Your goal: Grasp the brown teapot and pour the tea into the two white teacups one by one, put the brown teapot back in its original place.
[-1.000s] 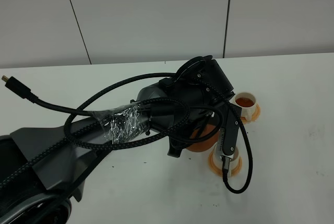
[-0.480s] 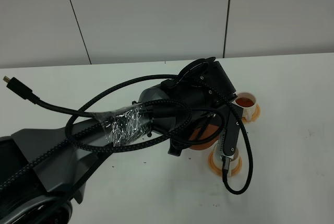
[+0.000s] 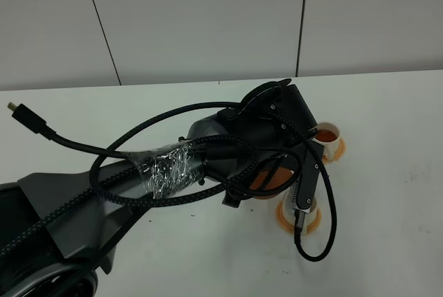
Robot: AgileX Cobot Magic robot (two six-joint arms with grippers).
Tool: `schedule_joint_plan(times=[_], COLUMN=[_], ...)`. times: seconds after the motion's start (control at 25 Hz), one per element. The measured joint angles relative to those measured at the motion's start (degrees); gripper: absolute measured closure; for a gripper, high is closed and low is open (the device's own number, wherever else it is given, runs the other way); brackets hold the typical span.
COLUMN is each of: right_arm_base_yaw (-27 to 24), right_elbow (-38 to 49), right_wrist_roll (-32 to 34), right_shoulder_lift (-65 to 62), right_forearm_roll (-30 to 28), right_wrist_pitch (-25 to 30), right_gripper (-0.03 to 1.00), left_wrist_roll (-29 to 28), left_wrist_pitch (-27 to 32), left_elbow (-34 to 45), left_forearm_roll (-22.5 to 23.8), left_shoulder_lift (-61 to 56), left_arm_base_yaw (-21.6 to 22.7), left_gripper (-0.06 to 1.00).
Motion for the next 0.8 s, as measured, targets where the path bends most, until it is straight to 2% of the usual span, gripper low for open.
schedule_joint_plan(times=[0.8], right_arm_base_yaw=[0.0], right_elbow=[0.0], right_wrist_roll=[0.0], right_shoulder_lift=[0.0], right_forearm_roll=[0.0], right_wrist_pitch=[0.0], right_gripper=[0.73], left_wrist_roll=[0.1], left_wrist_pitch=[2.1], left_elbow=[0.0], left_forearm_roll=[2.6], left_shoulder_lift=[0.0], left_arm_base_yaw=[-0.4], left_gripper=[0.78])
